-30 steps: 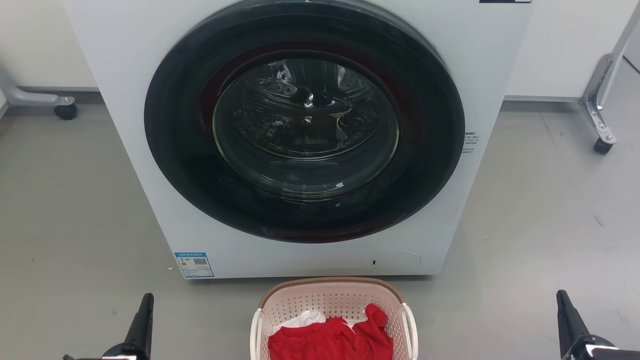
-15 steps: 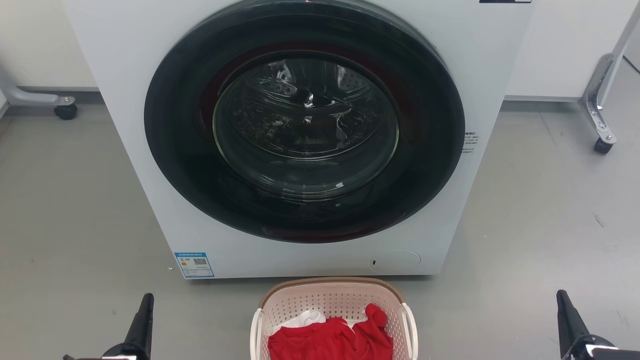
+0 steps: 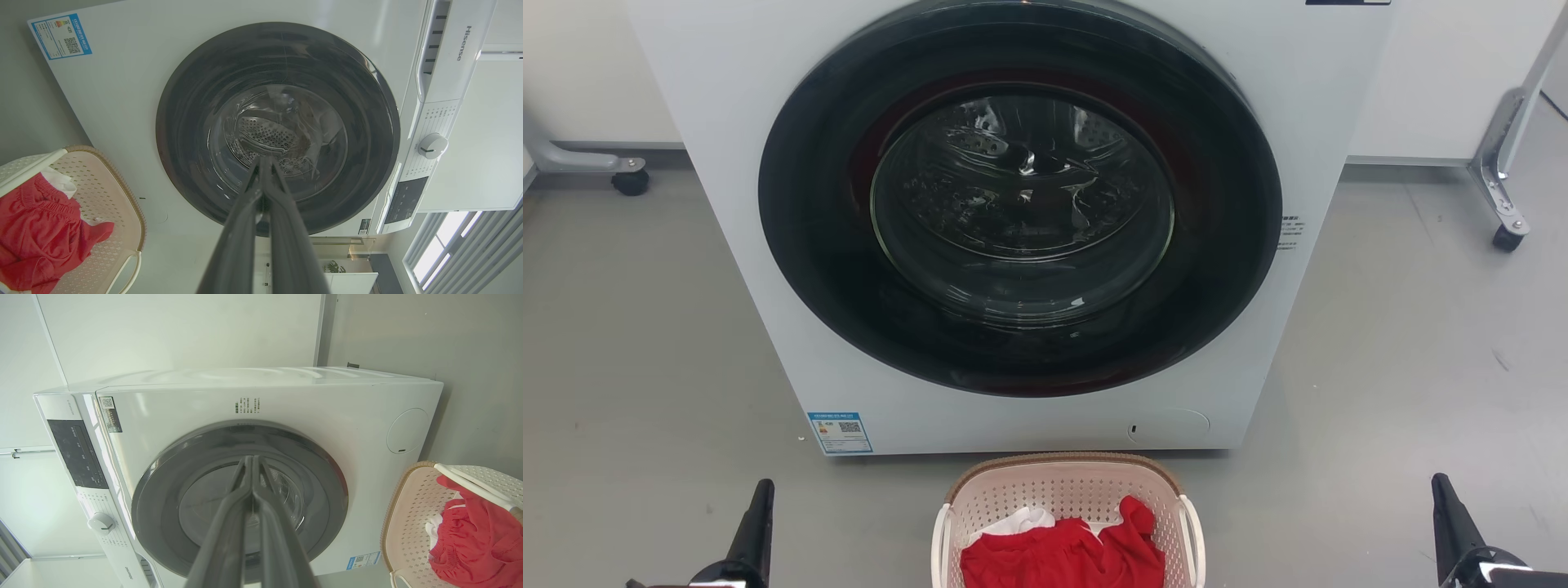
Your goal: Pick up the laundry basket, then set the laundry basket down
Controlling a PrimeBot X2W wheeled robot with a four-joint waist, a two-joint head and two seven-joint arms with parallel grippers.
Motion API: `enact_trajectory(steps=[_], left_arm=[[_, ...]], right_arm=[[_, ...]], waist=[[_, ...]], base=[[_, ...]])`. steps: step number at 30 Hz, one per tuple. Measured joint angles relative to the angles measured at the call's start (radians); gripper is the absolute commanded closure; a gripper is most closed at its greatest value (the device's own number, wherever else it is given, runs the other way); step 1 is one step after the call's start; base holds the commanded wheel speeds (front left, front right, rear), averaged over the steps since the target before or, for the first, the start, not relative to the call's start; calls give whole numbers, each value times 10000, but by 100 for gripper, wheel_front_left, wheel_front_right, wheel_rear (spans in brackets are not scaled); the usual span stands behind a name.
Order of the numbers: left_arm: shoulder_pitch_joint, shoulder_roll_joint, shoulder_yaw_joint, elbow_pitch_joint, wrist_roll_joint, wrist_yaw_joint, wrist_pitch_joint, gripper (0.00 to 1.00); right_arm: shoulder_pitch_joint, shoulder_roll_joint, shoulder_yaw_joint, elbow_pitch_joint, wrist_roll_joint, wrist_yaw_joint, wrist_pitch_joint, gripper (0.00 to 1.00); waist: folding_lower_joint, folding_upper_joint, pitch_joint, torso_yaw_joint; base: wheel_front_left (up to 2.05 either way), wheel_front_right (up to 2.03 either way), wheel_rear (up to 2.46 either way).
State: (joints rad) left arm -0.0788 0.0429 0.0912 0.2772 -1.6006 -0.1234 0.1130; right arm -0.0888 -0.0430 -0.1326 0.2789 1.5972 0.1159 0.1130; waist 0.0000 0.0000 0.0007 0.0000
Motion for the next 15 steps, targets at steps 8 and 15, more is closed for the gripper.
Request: enact_trajectory(steps=[8, 15], left_arm=[[0, 0, 0, 0, 0, 0, 0, 100], [0, 0, 0, 0, 0, 0, 0, 100]], right_arm=[[-2, 0, 0, 2, 0, 0, 0, 100], [-3, 0, 0, 2, 2, 0, 0, 100]], waist=[[0, 0, 0, 0], [0, 0, 0, 0]], base=[[0, 0, 0], [0, 0, 0]])
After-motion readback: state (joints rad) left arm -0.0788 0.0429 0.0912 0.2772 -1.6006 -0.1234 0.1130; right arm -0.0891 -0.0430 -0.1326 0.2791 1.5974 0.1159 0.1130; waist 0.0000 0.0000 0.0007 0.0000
